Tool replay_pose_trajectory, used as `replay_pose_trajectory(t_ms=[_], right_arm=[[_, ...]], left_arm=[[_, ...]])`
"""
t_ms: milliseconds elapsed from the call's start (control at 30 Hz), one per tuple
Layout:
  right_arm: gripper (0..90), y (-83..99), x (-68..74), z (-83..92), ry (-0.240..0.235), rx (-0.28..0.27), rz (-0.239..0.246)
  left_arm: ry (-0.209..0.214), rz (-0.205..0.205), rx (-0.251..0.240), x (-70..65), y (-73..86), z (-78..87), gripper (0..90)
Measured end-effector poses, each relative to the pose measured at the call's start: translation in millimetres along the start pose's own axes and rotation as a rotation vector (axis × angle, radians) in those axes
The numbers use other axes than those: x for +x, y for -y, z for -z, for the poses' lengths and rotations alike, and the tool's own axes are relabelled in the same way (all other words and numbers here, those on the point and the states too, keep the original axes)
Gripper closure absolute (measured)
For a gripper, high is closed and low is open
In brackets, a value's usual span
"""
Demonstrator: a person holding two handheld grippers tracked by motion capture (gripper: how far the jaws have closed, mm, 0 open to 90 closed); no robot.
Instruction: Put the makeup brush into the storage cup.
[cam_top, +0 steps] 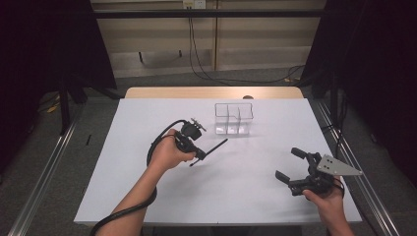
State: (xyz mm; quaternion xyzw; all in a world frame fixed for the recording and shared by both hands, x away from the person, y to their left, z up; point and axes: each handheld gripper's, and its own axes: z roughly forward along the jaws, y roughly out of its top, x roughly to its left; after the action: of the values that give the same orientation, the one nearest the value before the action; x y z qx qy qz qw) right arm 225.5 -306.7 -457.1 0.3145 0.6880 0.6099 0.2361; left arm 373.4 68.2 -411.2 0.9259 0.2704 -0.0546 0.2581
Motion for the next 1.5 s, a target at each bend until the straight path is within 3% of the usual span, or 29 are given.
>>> replay_pose_trajectory(t_ms=[500,700,733,767,933,967,1133,1500], right_arm=[[0.0,-1.4,1.0,-16.8,-0.037,0.039,-0.016],[0.0,-7.3,4.6,-26.7,-0.062,0.072,0.011],[0.0,-8.3,5.0,-28.3,-0.068,0.078,0.015],[0.0,-9.2,5.4,-30.1,-0.071,0.083,0.019],[0.0,-13.4,6.4,-37.7,-0.096,0.111,0.03],[0.0,-14.5,6.6,-39.2,-0.098,0.117,0.035],[0.0,-18.9,7.3,-49.2,-0.123,0.138,0.05],[0.0,-32.6,14.9,-68.5,-0.183,0.18,0.089]], left_arm=[[0.04,-0.063,-0.009,-10.8,-6.9,10.5,84.2],[0.048,-0.088,-0.008,-15.5,-9.6,11.4,84.1],[0.055,-0.07,-0.024,-17.4,-9.4,10.2,84.2],[0.055,-0.091,-0.005,-16.8,-10.2,10.8,84.2],[0.063,-0.106,0.002,-20.7,-12.4,10.5,84.2],[0.072,-0.091,-0.011,-22.3,-12.6,10.0,84.2],[0.067,-0.128,0.007,-25.4,-16.4,13.4,84.1],[0.094,-0.163,0.009,-35.5,-23.8,14.1,84.2]])
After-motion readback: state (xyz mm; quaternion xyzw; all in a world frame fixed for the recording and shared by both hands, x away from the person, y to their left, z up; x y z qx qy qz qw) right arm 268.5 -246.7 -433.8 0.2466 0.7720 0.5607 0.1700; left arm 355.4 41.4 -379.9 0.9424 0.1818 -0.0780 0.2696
